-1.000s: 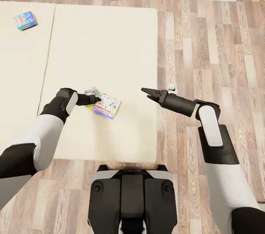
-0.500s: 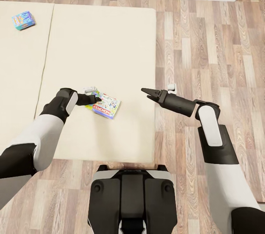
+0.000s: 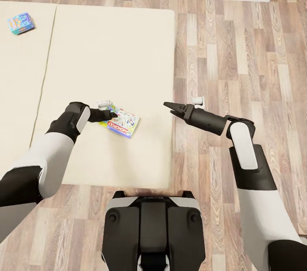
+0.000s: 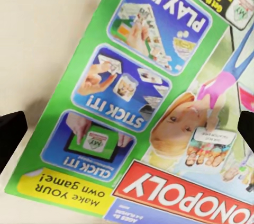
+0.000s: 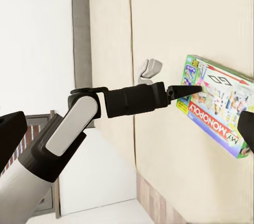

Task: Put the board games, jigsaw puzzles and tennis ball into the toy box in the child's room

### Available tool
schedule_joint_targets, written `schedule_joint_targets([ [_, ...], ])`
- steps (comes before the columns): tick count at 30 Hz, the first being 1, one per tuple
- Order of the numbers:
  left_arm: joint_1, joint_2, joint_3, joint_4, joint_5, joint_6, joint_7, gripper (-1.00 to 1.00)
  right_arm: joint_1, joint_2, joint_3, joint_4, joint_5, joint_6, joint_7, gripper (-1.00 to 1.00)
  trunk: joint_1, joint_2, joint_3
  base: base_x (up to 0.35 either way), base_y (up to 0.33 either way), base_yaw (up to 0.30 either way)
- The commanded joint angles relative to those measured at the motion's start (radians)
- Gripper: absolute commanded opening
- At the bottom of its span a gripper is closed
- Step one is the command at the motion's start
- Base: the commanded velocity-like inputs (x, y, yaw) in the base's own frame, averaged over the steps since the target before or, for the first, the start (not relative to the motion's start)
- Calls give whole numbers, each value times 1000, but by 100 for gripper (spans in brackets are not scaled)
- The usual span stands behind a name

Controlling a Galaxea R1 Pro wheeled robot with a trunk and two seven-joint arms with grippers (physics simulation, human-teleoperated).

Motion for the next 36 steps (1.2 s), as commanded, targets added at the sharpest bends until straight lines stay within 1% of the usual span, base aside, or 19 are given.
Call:
schedule_joint_targets([
  [1, -1, 0, 3, -1, 4, 6, -1, 100, -1, -1, 0, 0, 10, 1, 9, 100, 1, -2, -1, 0, -194, 0],
  [21, 0, 0, 2, -1, 4, 6, -1, 100, -1, -3, 0, -1, 9, 1, 9, 100, 1, -2, -1, -19, -147, 0],
  [36, 0, 0, 2, -1, 4, 7, -1, 100, -1, -4, 0, -1, 9, 1, 9, 100, 1, -2, -1, -90, -97, 0],
])
